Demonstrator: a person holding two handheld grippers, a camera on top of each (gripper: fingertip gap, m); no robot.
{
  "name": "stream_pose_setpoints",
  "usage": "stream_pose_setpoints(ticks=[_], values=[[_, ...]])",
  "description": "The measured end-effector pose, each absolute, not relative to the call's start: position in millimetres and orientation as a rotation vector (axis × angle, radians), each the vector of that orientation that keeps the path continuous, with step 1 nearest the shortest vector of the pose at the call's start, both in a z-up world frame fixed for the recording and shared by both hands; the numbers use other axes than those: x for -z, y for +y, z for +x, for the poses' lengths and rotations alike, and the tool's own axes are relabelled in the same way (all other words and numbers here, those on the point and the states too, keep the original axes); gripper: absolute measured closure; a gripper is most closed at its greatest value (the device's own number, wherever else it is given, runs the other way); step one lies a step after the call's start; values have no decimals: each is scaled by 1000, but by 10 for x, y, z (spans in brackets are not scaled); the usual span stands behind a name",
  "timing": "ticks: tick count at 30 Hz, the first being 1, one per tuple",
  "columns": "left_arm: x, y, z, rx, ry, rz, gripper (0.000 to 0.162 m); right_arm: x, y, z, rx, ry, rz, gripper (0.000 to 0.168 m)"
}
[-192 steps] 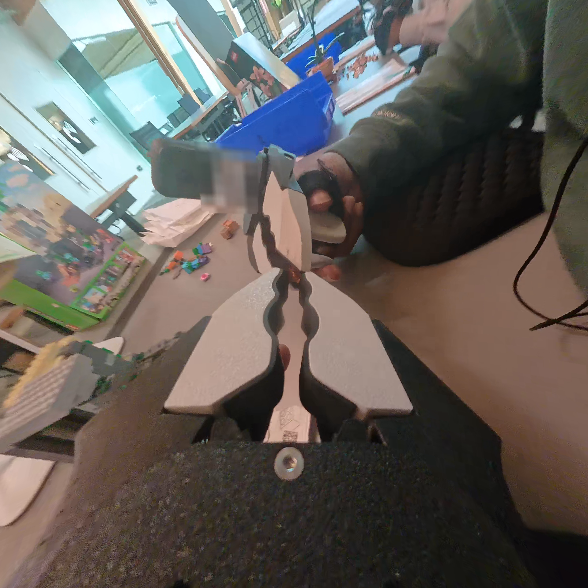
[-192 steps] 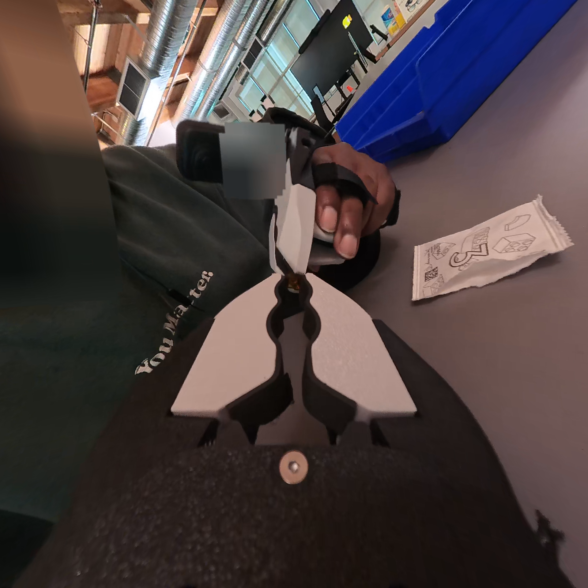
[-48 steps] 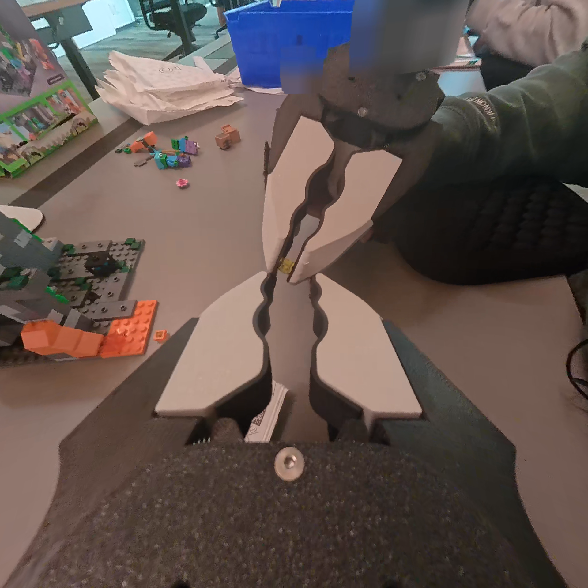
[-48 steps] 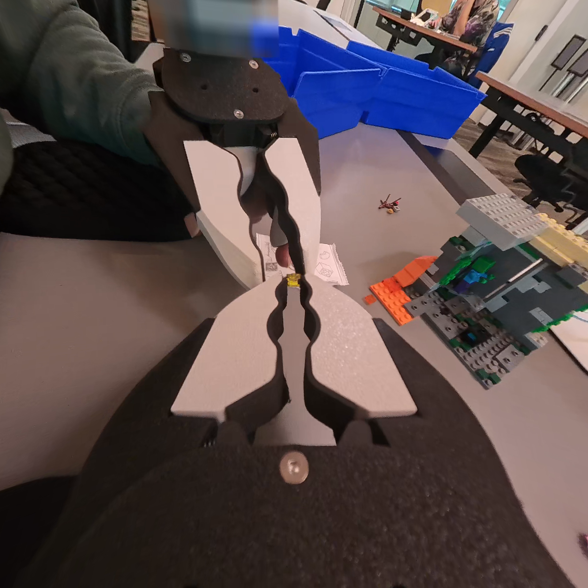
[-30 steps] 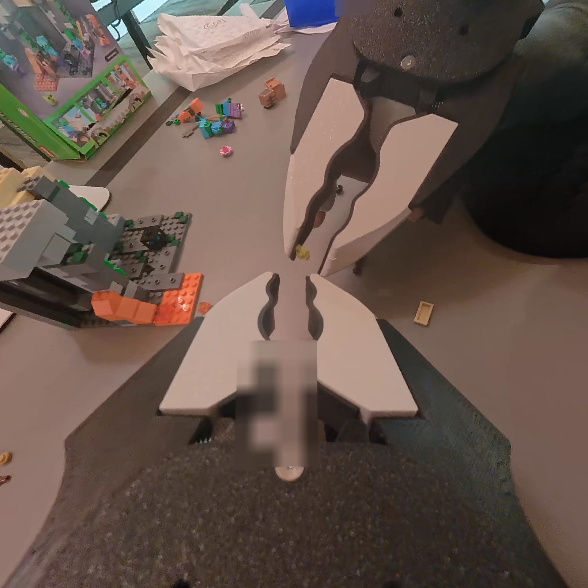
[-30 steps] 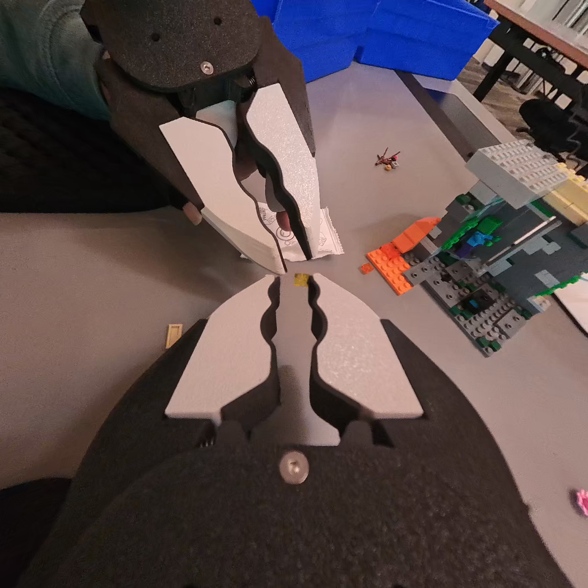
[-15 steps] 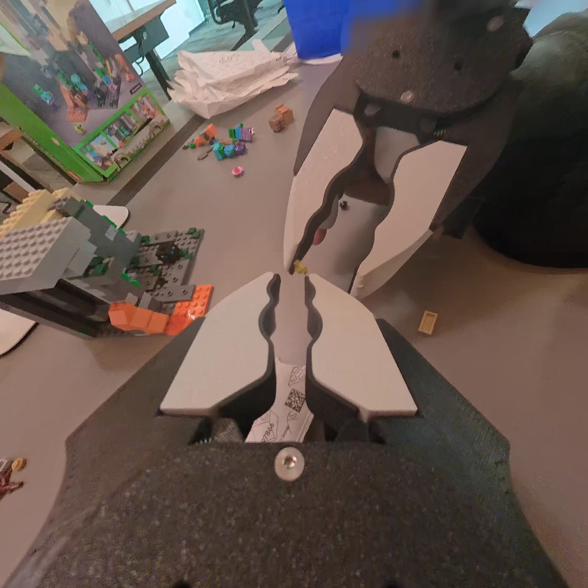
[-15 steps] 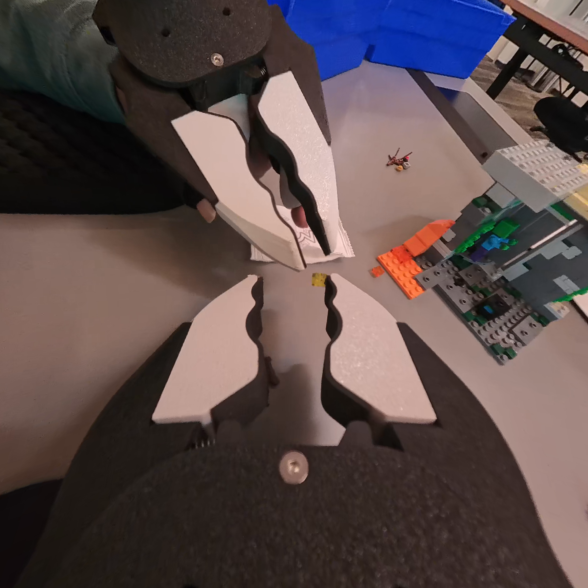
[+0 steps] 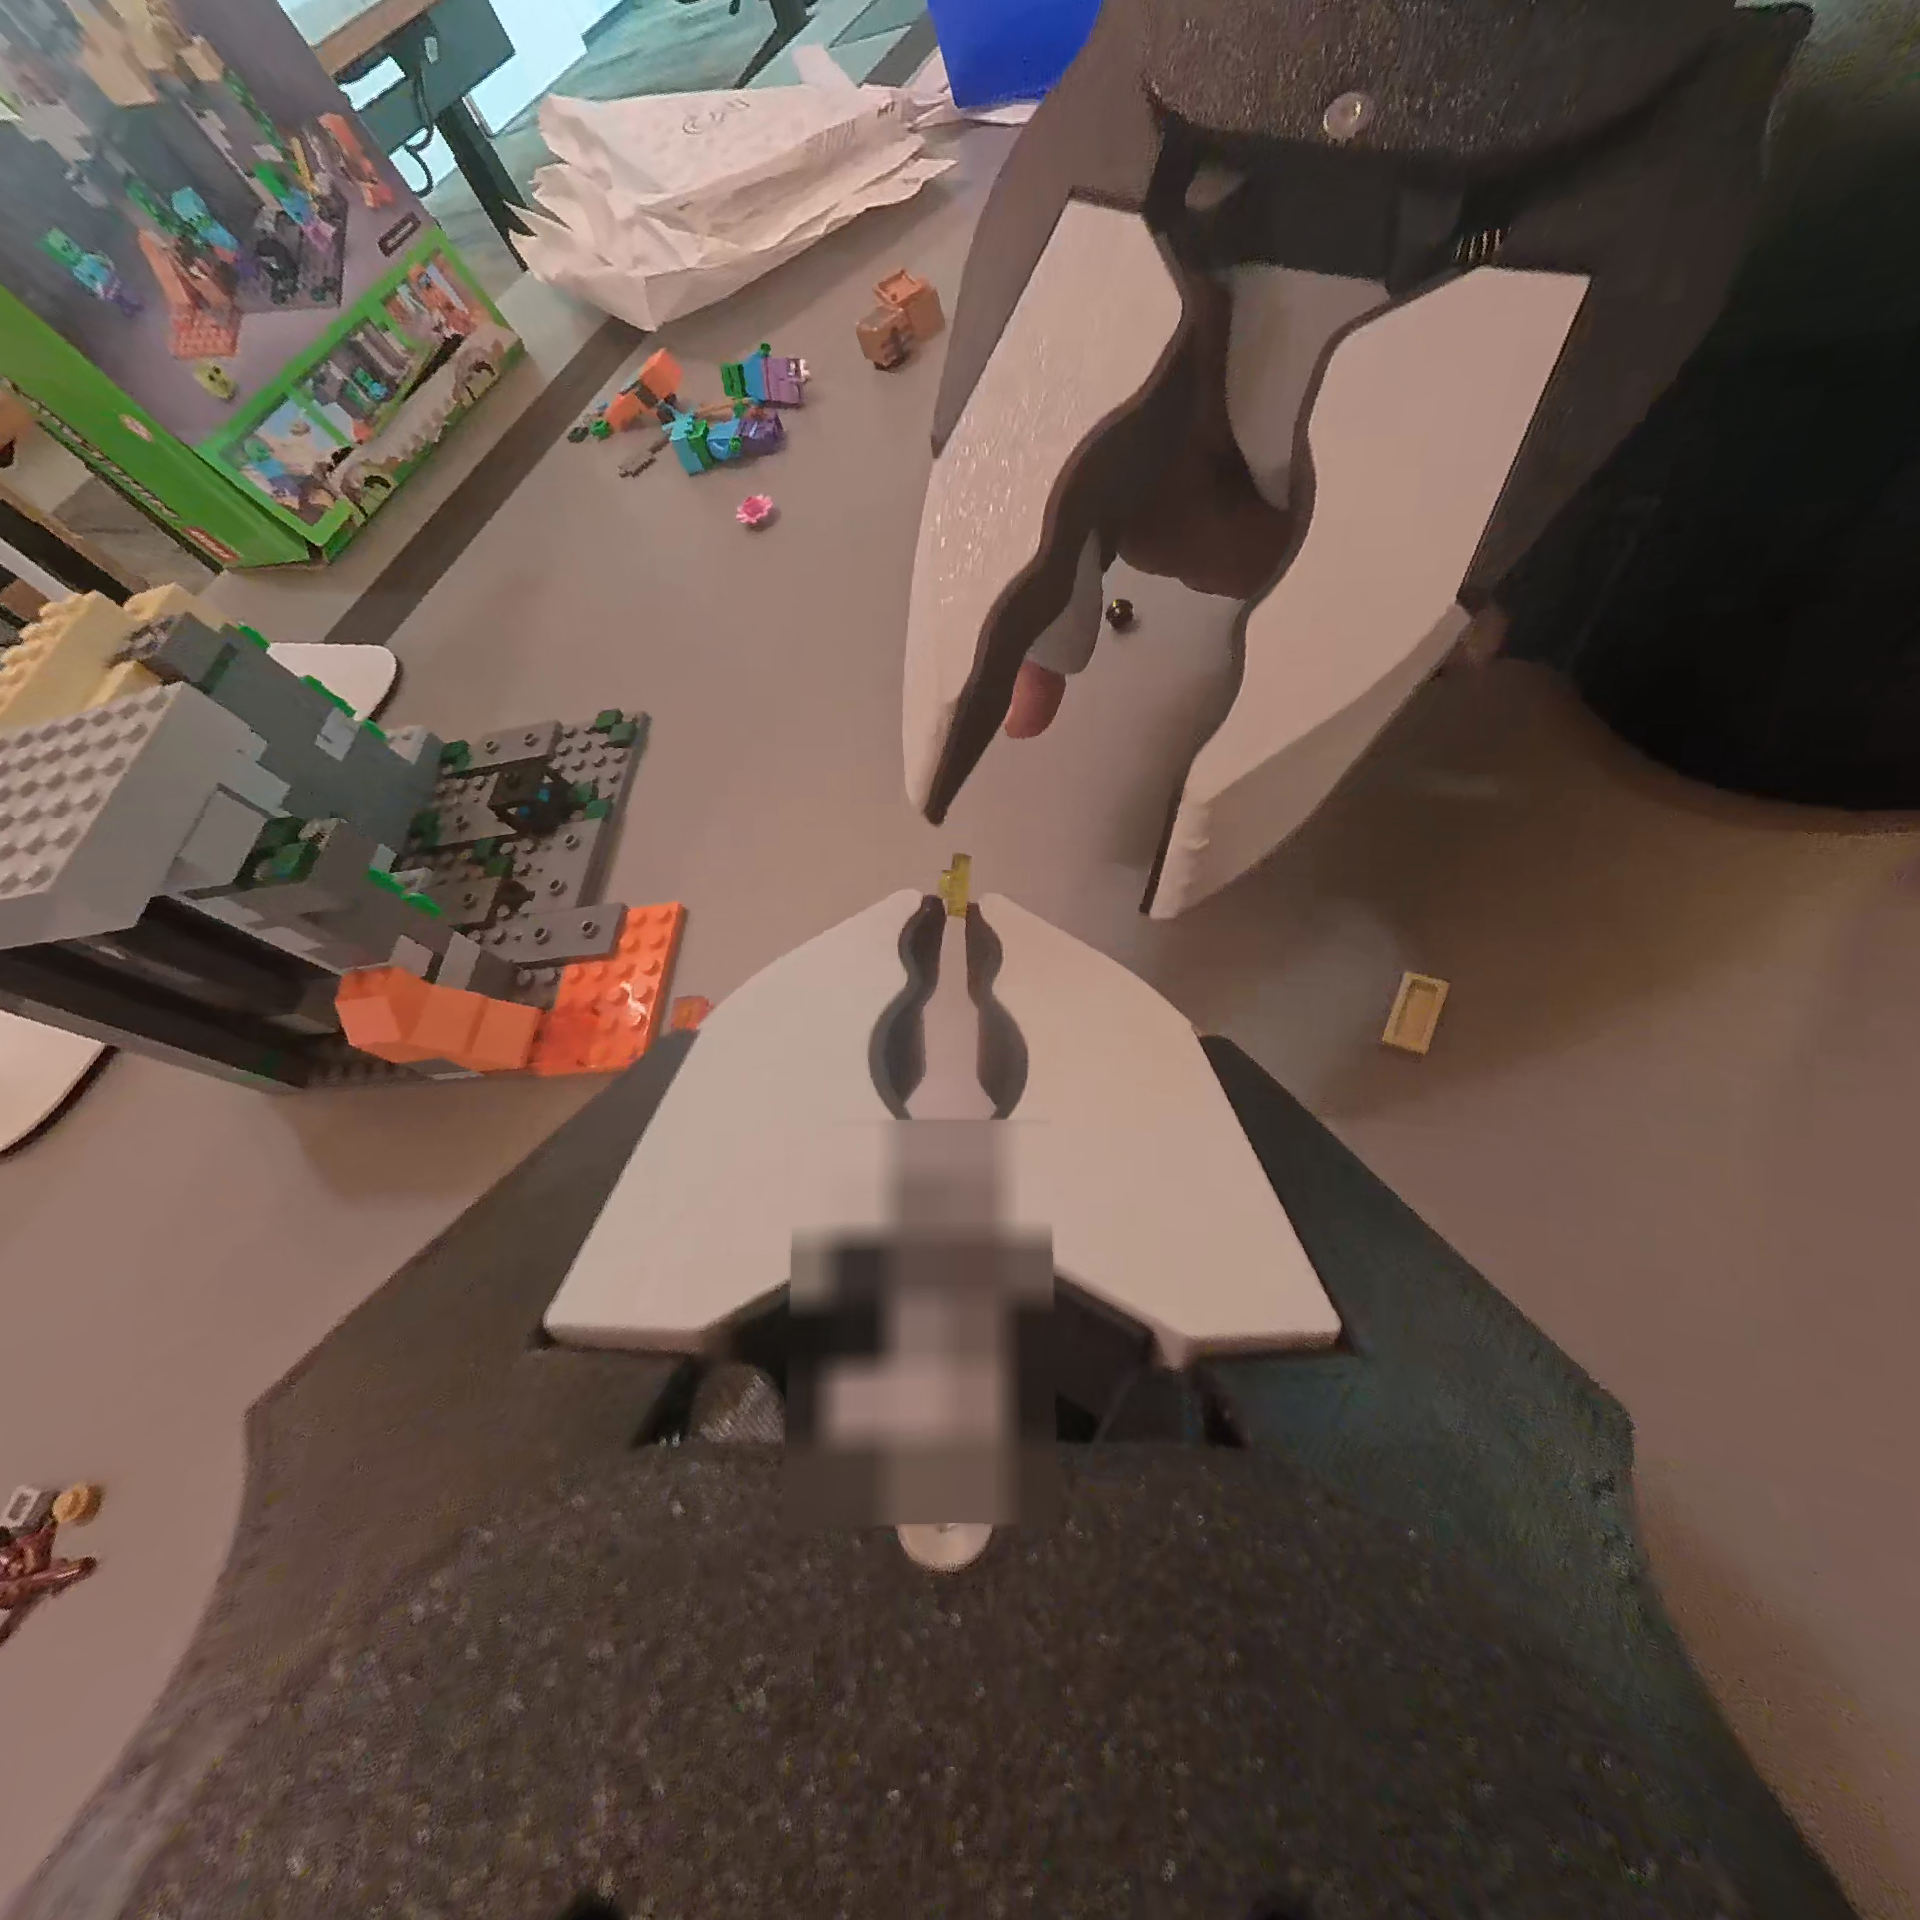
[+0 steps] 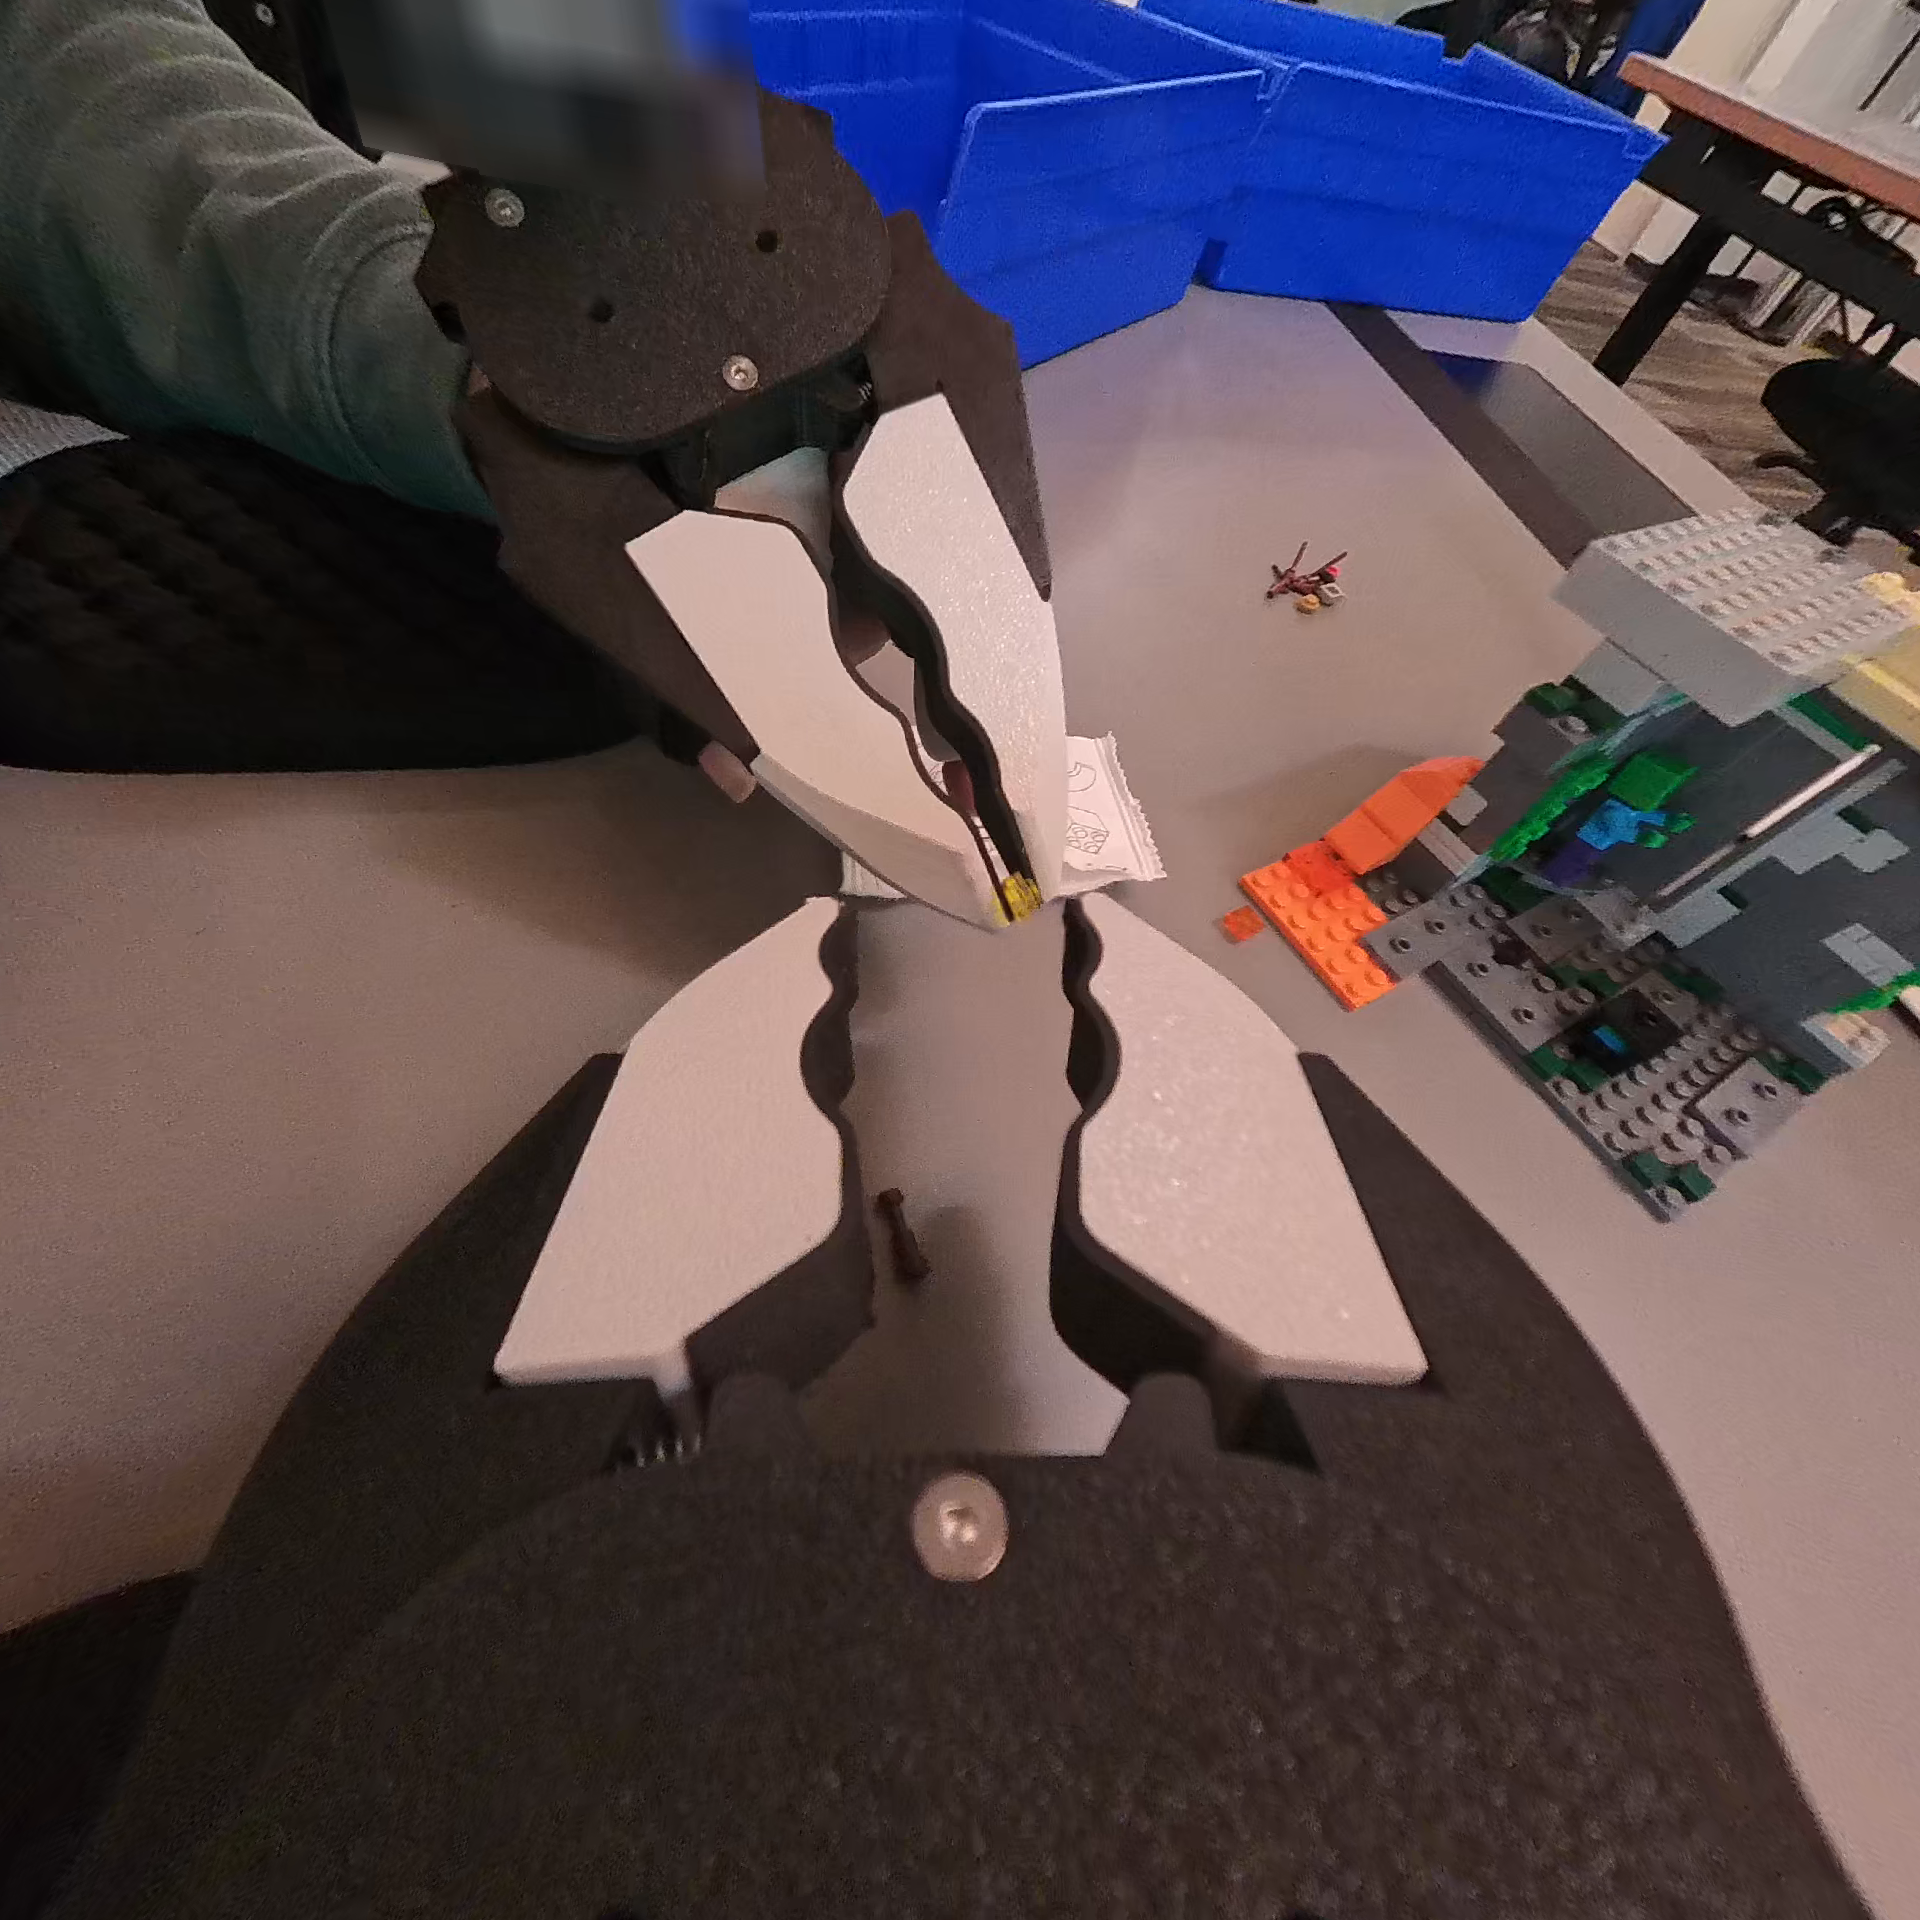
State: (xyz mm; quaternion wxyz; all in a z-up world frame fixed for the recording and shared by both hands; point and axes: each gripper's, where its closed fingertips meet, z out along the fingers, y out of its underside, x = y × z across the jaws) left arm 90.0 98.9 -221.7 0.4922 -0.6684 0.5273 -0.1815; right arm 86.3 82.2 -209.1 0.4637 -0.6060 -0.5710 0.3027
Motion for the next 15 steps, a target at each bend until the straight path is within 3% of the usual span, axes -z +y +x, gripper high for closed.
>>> stream_pose_setpoints(ticks=[7, 15], values=[[2236, 978, 918, 449, 1298, -1609, 142, 2085, 929, 938, -711, -1362, -1514, 131], [2239, 978, 912, 446, 1301, -1607, 142, 2145, 1084, 1185, -694, -1380, -1622, 138]])
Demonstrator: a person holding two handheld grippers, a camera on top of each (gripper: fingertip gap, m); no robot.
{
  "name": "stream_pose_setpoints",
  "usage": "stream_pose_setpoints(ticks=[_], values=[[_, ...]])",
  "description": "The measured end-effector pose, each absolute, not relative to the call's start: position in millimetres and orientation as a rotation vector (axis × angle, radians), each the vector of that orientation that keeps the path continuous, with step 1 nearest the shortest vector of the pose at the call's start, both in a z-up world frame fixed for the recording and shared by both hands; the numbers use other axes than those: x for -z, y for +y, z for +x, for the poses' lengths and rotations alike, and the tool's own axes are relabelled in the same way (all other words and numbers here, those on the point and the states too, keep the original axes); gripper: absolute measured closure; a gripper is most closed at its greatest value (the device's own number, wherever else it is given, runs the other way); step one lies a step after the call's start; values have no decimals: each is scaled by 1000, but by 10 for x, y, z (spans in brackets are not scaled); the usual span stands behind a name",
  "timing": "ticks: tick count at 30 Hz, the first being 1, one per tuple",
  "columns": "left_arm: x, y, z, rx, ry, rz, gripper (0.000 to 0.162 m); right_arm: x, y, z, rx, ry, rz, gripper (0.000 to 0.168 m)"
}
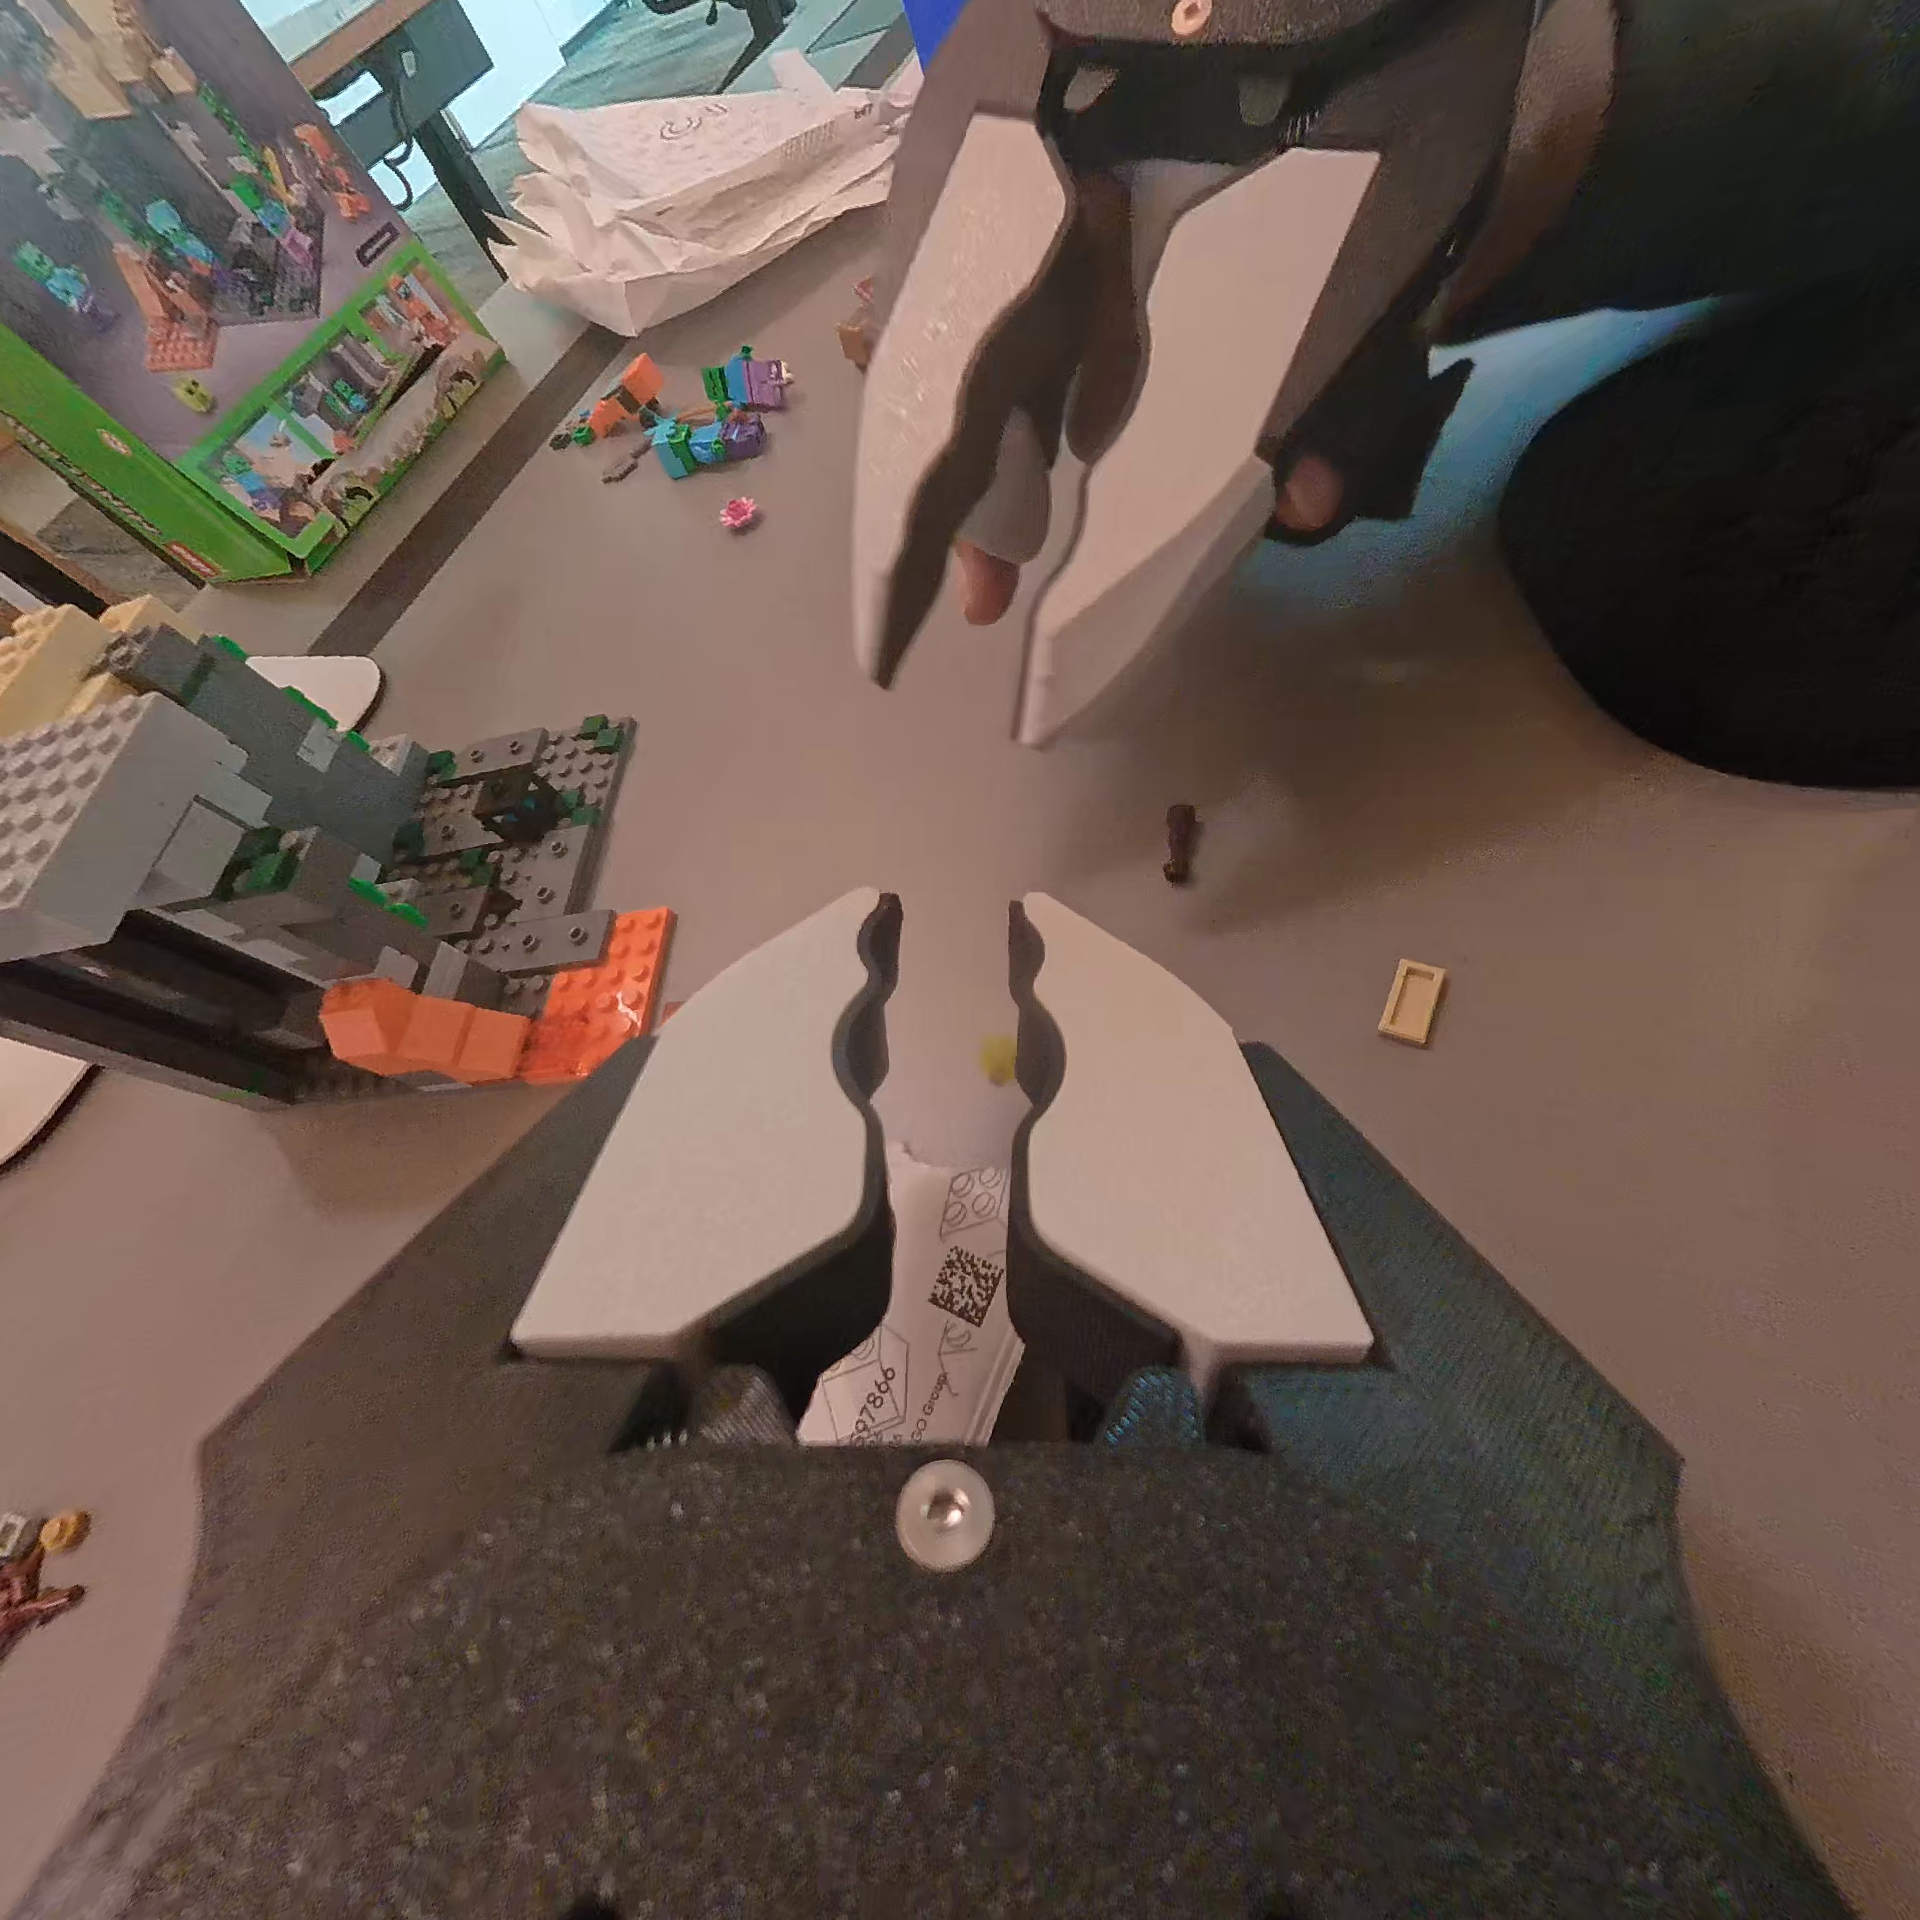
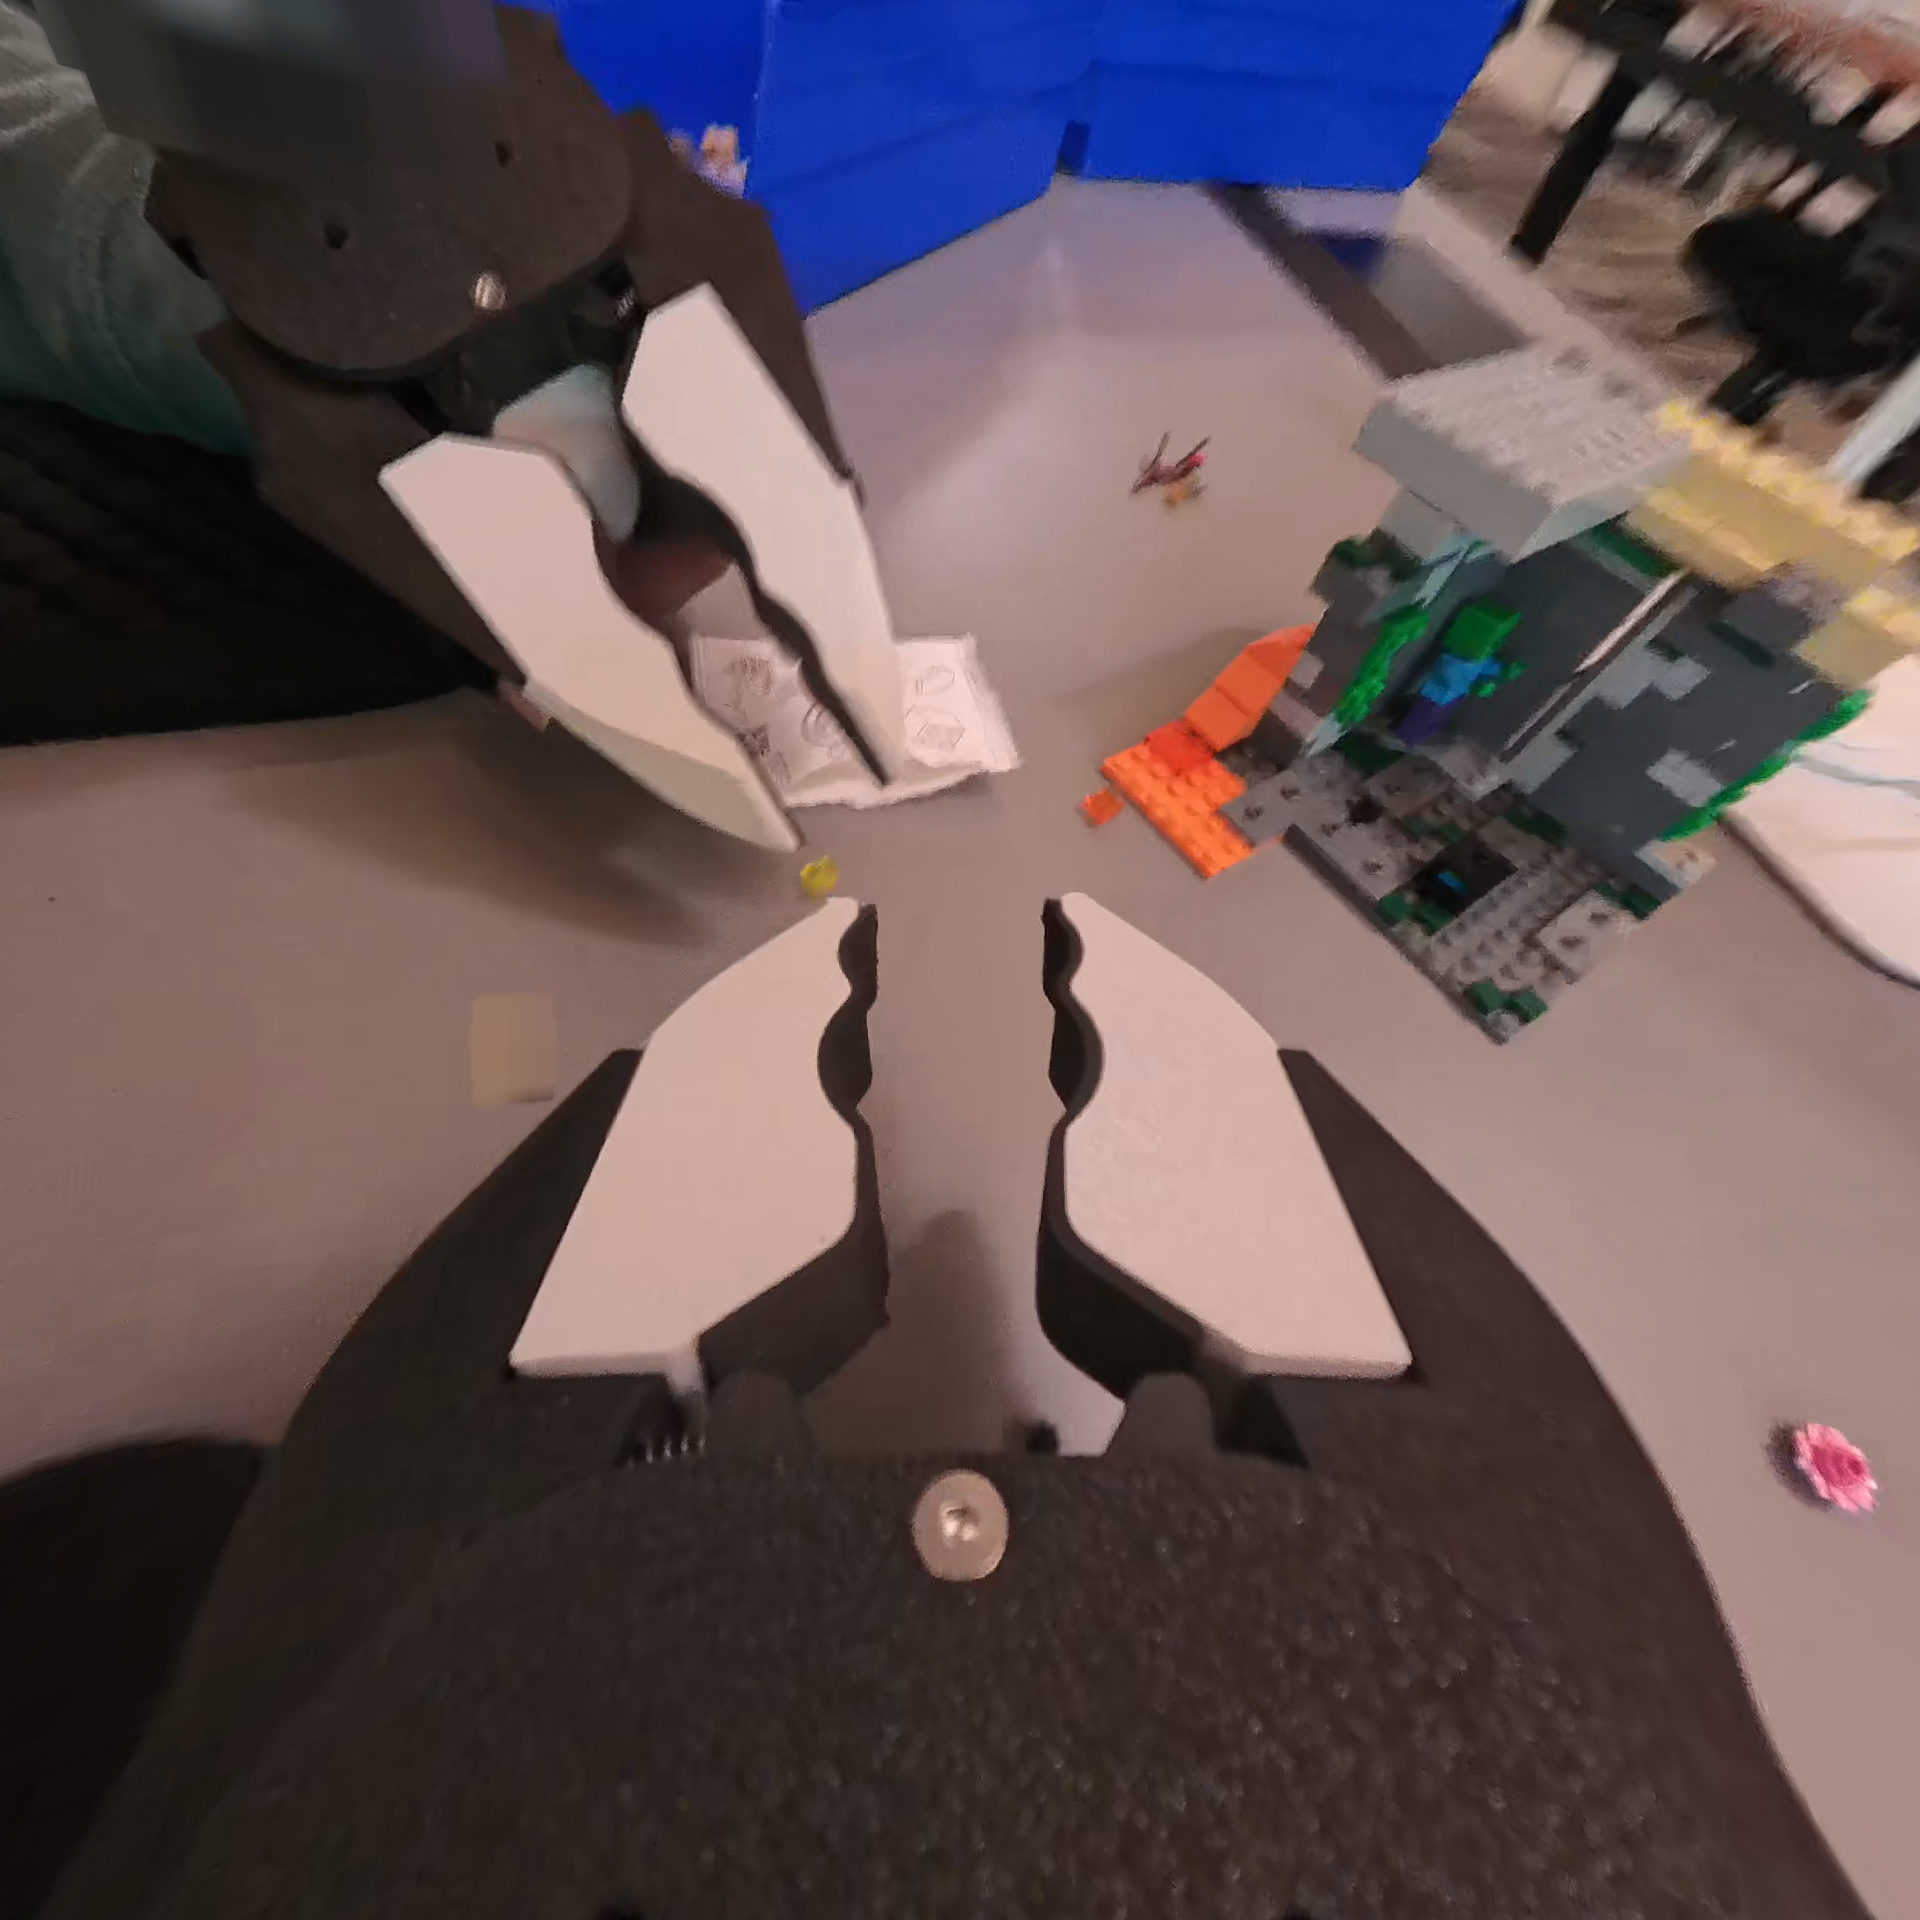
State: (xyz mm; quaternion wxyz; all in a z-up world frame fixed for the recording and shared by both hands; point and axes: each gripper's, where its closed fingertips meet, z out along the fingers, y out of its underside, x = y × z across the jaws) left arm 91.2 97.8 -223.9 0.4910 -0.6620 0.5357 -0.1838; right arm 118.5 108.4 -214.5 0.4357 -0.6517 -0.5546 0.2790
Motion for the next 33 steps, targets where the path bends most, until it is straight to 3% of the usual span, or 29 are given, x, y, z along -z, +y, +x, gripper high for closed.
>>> stream_pose_setpoints(ticks=[8, 11, 14, 23, 24, 26, 33], values=[[2151, 1164, 771, 412, 1213, -1624, 146, 2595, 660, 1349, -610, -1822, -1737, 143], [2118, 1279, 680, 390, 1175, -1629, 147, 2621, 701, 1305, -537, -1811, -1736, 165], [2103, 1329, 638, 382, 1160, -1627, 147, 2571, 654, 1238, -566, -1810, -1695, 168], [2088, 1472, 462, 351, 1169, -1595, 149, 2358, 597, 848, -634, -1657, -1531, 167], [2096, 1491, 442, 349, 1165, -1600, 149, 2331, 657, 878, -637, -1623, -1545, 156], [2113, 1522, 412, 352, 1152, -1605, 151, 2252, 827, 966, -654, -1515, -1592, 149], [2108, 1627, 298, 351, 1090, -1590, 155, 2124, 1659, 1594, -416, -1090, -1758, 150]])
